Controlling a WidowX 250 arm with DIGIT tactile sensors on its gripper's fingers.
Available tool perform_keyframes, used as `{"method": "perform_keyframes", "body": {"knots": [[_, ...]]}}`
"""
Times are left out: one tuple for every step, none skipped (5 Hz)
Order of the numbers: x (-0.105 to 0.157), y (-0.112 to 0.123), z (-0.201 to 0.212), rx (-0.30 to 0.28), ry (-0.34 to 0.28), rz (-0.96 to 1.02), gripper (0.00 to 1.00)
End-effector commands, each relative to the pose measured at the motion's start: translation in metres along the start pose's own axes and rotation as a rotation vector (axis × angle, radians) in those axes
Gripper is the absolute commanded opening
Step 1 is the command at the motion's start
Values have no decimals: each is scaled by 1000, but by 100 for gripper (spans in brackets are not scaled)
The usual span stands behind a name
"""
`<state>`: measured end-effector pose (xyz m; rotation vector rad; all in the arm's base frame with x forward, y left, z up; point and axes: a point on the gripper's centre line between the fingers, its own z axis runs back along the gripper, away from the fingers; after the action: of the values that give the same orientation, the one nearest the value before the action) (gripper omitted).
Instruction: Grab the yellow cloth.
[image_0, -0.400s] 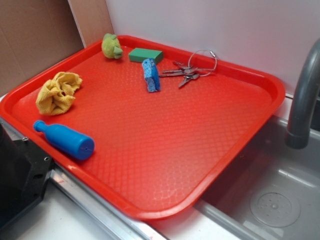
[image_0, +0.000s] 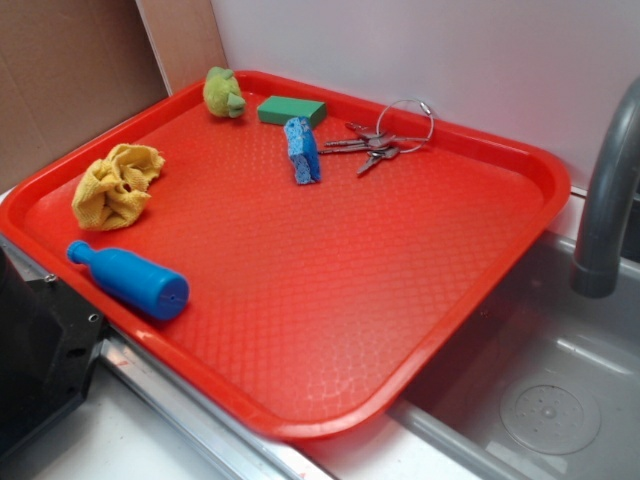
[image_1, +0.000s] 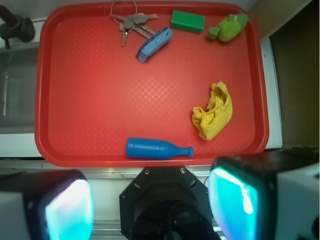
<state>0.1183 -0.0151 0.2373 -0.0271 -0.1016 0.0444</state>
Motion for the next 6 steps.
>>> {"method": "perform_keyframes", "body": {"knots": [[24, 106, -86, 153, -12, 392, 100], [23, 147, -121, 158, -51, 516, 100], [42, 150, -176, 62, -11, 540, 100], [26, 138, -206, -3, 44, 513, 100], [34, 109, -217, -44, 96, 457, 100], [7, 100, -217, -20, 99, 393, 100]]}}
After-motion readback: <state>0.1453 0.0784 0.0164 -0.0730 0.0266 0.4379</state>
